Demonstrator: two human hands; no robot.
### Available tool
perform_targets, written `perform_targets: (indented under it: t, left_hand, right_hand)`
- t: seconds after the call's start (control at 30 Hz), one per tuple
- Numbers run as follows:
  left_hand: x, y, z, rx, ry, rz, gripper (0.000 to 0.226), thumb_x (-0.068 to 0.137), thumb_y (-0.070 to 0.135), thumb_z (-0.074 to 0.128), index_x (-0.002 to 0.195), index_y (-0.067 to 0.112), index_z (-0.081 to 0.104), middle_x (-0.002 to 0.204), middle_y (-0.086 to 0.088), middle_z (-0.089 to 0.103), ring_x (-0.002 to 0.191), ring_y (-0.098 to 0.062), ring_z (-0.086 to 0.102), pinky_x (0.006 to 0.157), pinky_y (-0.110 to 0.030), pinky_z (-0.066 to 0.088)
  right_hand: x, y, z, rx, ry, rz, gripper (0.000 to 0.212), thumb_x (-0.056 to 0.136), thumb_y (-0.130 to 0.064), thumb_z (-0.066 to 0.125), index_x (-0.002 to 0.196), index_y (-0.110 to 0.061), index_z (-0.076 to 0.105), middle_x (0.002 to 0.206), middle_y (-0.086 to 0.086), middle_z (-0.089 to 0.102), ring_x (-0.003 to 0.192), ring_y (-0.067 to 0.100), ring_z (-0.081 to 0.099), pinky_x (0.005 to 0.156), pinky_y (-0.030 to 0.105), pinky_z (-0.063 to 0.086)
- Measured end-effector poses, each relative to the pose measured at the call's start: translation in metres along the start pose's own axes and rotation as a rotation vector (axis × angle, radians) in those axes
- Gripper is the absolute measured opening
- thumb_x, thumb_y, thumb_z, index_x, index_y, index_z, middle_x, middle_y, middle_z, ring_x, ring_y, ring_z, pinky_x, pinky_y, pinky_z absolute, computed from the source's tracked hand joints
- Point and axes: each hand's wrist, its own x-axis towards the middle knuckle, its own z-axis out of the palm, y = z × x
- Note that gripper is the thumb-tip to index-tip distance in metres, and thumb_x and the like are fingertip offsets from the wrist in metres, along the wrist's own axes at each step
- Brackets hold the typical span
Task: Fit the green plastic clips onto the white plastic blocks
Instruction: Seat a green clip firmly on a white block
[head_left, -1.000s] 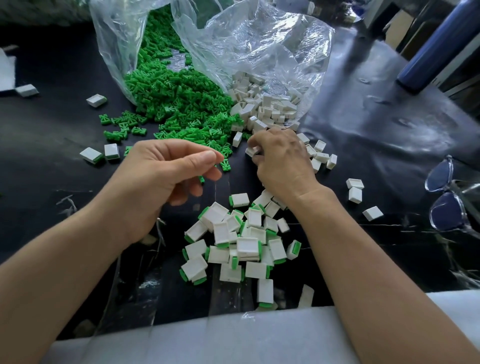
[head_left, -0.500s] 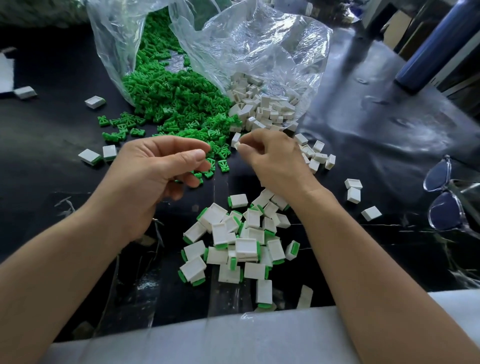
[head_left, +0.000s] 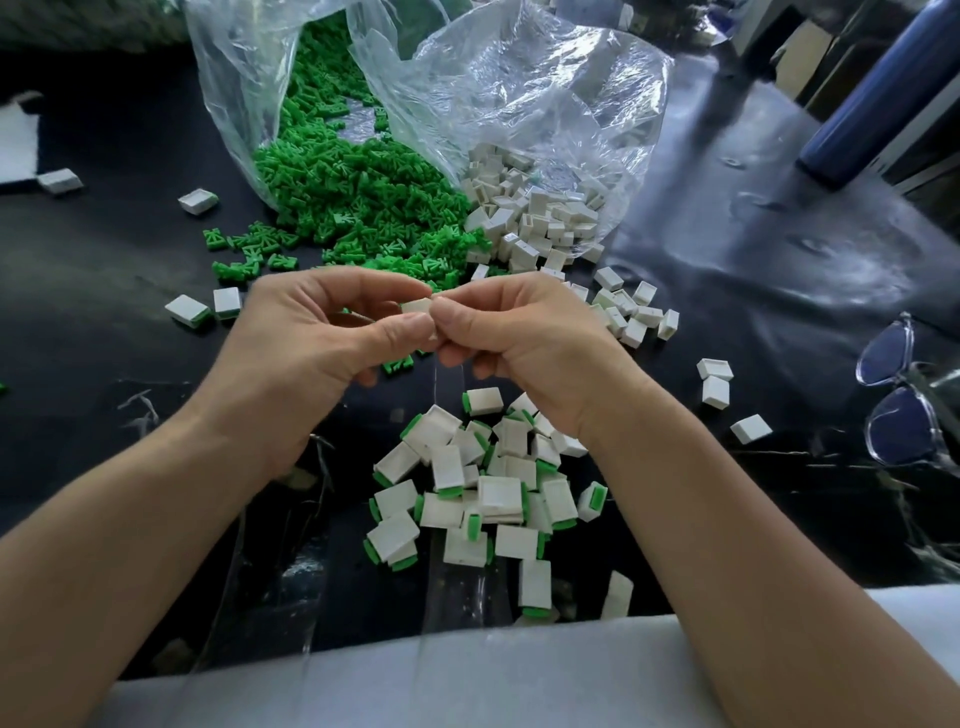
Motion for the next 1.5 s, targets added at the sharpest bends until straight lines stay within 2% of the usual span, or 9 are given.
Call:
perform_targets:
  t: [0.17,0.27,0.4,0.53,0.7,0.83,0.9,1.1,1.5]
  left_hand:
    - [0.002,-0.001,0.001,-0.146,0.045,-0.042,0.003,0.071,0.015,0.064,0.073,0.017,0.064,0.072,0.003,0.072,0.062,-0.009,0.067,0.049,-0.019,0.053]
    - [0.003,-0.002,0.002,-0.204,0.045,-0.090,0.010,0.085,0.006,0.056,0.079,0.014,0.054,0.073,0.000,0.073,0.059,-0.015,0.069,0.048,-0.021,0.053]
    - [0.002,-0.001,0.002,-0.205,0.041,-0.055,0.015,0.075,-0.001,0.061,0.081,0.011,0.055,0.069,-0.001,0.072,0.058,-0.013,0.069,0.050,-0.018,0.052]
    - [0.002,0.000,0.002,-0.203,0.028,-0.060,0.023,0.058,0.007,0.065,0.079,0.010,0.056,0.067,-0.002,0.072,0.057,-0.013,0.069,0.050,-0.018,0.053]
    - [0.002,-0.002,0.003,-0.173,0.024,-0.066,0.025,0.055,0.007,0.067,0.078,0.010,0.058,0.067,-0.003,0.072,0.059,-0.013,0.069,0.051,-0.019,0.053]
    - [0.002,-0.002,0.002,-0.157,0.032,-0.063,0.029,0.052,0.008,0.069,0.079,0.011,0.061,0.067,-0.003,0.072,0.058,-0.012,0.068,0.052,-0.019,0.054]
    - [0.002,-0.001,0.002,-0.152,0.028,-0.053,0.025,0.051,0.008,0.070,0.075,0.011,0.063,0.067,-0.003,0.071,0.058,-0.011,0.067,0.054,-0.019,0.055]
    - [0.001,-0.001,0.002,-0.123,0.043,-0.079,0.028,0.049,0.013,0.071,0.077,0.012,0.065,0.065,-0.001,0.071,0.058,-0.009,0.066,0.054,-0.018,0.054]
    - [-0.001,0.000,0.004,-0.040,0.010,-0.064,0.014,0.055,0.016,0.071,0.069,0.014,0.070,0.057,0.004,0.067,0.049,-0.002,0.058,0.048,-0.012,0.047]
  right_hand:
    - [0.007,0.004,-0.009,-0.110,0.251,-0.061,0.013,0.088,-0.018,0.061,0.078,-0.013,0.066,0.064,-0.003,0.065,0.050,-0.003,0.054,0.047,0.006,0.037]
    - [0.011,0.011,-0.009,-0.301,0.335,-0.079,0.009,0.088,-0.018,0.061,0.085,-0.015,0.069,0.073,-0.001,0.067,0.067,0.005,0.061,0.065,0.020,0.050]
    - [0.012,0.017,0.000,-0.793,0.240,-0.115,0.027,0.087,-0.023,0.060,0.114,-0.020,0.065,0.100,-0.001,0.062,0.097,0.015,0.056,0.090,0.027,0.043]
    - [0.015,0.019,0.003,-0.970,0.166,-0.090,0.030,0.090,-0.022,0.056,0.120,-0.022,0.060,0.105,0.001,0.047,0.109,0.020,0.048,0.086,0.027,0.034]
    - [0.013,0.016,-0.003,-0.905,0.183,-0.105,0.014,0.084,-0.020,0.065,0.089,-0.021,0.052,0.083,-0.008,0.043,0.087,0.017,0.046,0.075,0.025,0.034]
    - [0.012,0.016,-0.006,-0.778,0.253,-0.146,0.014,0.081,-0.019,0.069,0.094,-0.019,0.062,0.070,-0.016,0.045,0.076,0.011,0.049,0.071,0.019,0.040]
    - [0.011,0.012,-0.009,-0.630,0.307,-0.183,0.010,0.080,-0.017,0.070,0.089,-0.017,0.069,0.069,-0.017,0.053,0.068,0.002,0.052,0.066,0.008,0.042]
    - [0.002,0.000,-0.009,-0.046,0.182,-0.235,0.021,0.082,0.000,0.064,0.074,-0.019,0.067,0.060,-0.004,0.064,0.058,0.007,0.060,0.057,0.018,0.052]
    - [-0.002,0.000,0.001,-0.181,0.134,-0.277,0.010,0.084,0.001,0.062,0.087,-0.005,0.068,0.062,-0.002,0.060,0.058,0.007,0.056,0.061,0.020,0.051]
